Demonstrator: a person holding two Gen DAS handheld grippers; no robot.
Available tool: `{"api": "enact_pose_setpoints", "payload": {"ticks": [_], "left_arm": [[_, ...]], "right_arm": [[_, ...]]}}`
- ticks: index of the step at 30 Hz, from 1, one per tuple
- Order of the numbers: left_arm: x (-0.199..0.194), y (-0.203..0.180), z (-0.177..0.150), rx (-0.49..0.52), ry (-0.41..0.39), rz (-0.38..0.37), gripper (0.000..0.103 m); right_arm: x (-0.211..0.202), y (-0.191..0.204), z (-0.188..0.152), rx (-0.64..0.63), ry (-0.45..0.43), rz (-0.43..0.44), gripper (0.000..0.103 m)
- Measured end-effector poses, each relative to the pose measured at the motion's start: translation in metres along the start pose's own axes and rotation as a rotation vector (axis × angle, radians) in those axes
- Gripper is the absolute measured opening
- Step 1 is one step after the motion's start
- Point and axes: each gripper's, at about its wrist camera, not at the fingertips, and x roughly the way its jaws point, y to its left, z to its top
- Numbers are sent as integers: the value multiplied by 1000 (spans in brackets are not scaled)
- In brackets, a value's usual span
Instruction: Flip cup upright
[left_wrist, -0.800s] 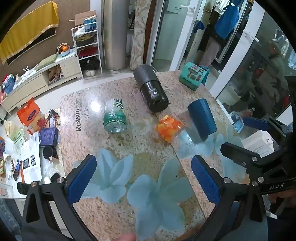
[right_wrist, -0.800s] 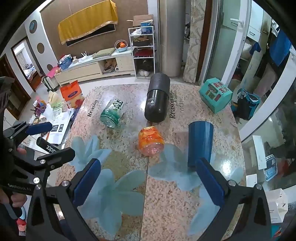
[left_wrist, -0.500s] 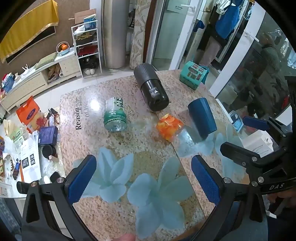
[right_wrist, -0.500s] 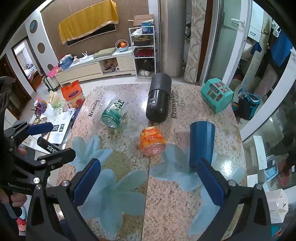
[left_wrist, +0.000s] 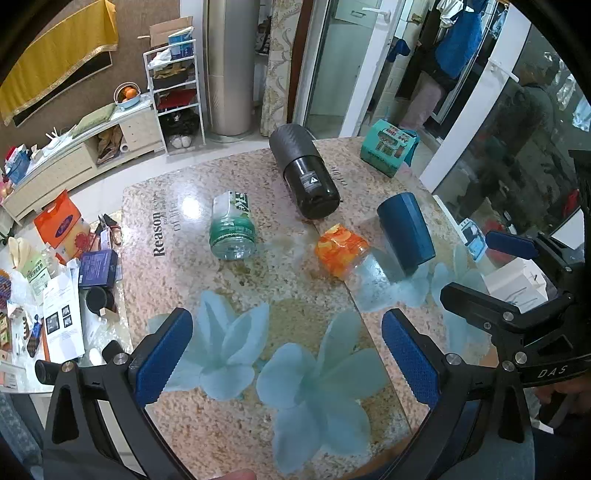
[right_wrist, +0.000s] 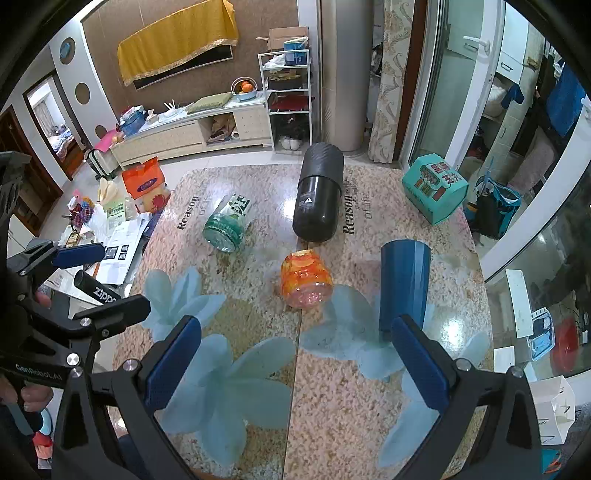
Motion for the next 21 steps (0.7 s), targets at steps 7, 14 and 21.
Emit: {"api": "enact_pose_setpoints", "payload": {"ticks": [7, 14, 21], "left_arm": [[-1, -1, -1, 1, 0, 0, 103], [0, -4, -1, -2, 3, -2, 103], [0, -4, -2, -2, 2, -1, 103]], "right_arm": [[0, 0, -2, -2, 2, 3, 103], [0, 1, -2, -2, 4, 3, 103], [0, 1, -3, -3, 4, 4, 103]]}}
